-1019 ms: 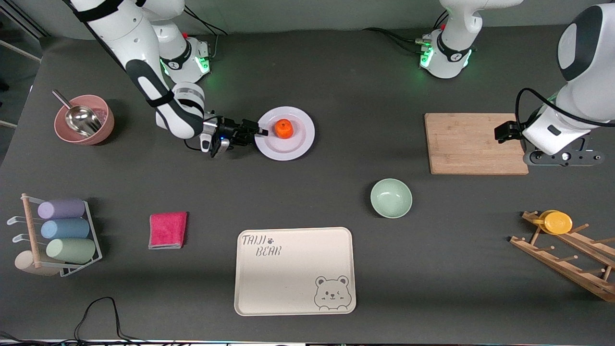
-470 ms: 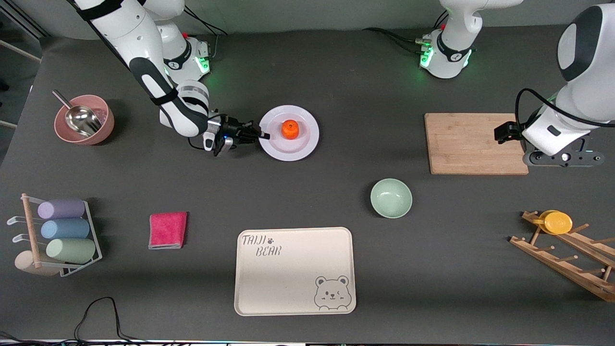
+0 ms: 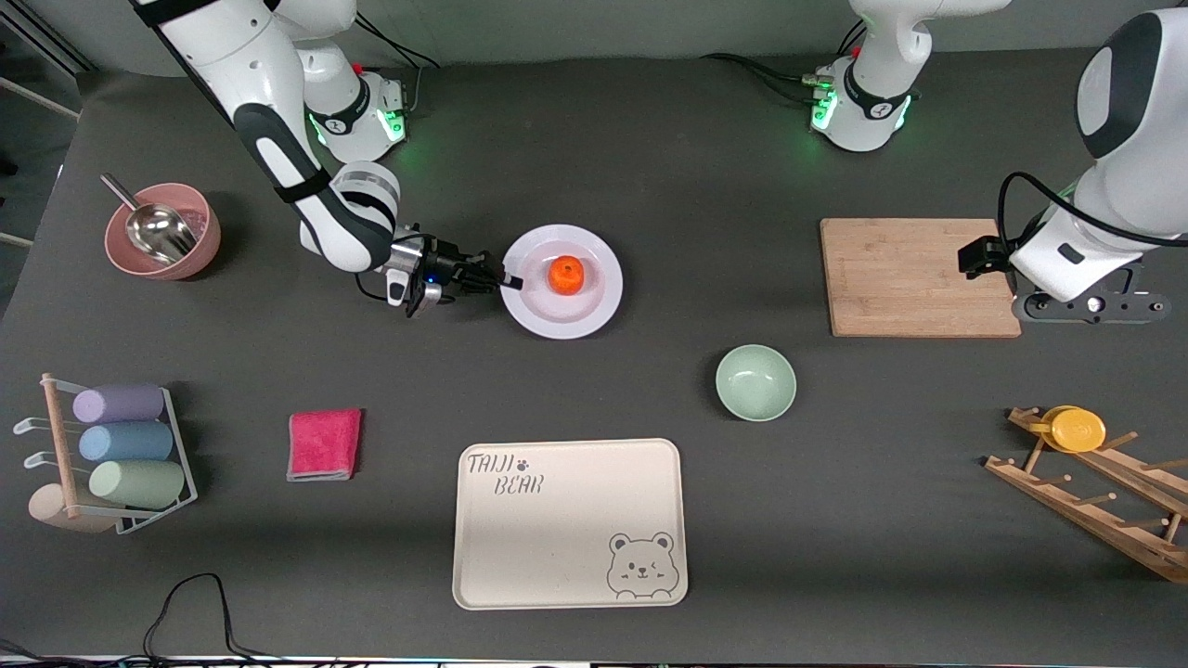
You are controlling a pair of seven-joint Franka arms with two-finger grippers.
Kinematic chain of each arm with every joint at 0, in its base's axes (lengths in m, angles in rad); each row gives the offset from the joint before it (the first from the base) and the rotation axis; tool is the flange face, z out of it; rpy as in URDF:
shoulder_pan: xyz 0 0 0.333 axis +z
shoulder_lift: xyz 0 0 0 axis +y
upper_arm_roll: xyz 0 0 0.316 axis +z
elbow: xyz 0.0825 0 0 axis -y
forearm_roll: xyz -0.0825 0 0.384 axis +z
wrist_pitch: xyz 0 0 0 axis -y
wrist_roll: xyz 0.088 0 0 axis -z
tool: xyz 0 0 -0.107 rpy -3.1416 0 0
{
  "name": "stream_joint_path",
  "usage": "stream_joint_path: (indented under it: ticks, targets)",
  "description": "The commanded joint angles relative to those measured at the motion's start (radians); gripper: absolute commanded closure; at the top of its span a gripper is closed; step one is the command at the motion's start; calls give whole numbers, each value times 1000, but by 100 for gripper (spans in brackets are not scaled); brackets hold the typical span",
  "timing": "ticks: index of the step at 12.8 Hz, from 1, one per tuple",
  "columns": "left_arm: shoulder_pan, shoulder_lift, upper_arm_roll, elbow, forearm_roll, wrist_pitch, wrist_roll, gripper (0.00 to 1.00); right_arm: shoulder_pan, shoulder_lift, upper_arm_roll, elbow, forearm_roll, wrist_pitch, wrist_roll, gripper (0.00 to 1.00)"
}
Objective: Place orange and plate with both arms
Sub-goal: 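Grip the white plate rim with the right gripper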
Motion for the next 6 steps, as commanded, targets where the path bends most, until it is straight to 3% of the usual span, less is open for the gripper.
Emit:
stream_joint_path:
  ticks: [1,3,6]
  targets:
    - [-10,16,4,29,15,-10,13,0,2,-60,6,74,5,8,140,100]
    - [-10,16,4,29,15,-10,14,0,0,-56,2,176,-22,15,241,100]
    - [-10,18,4,29,15,-12,13,0,-15,-11,-32,386,-215,22,489,100]
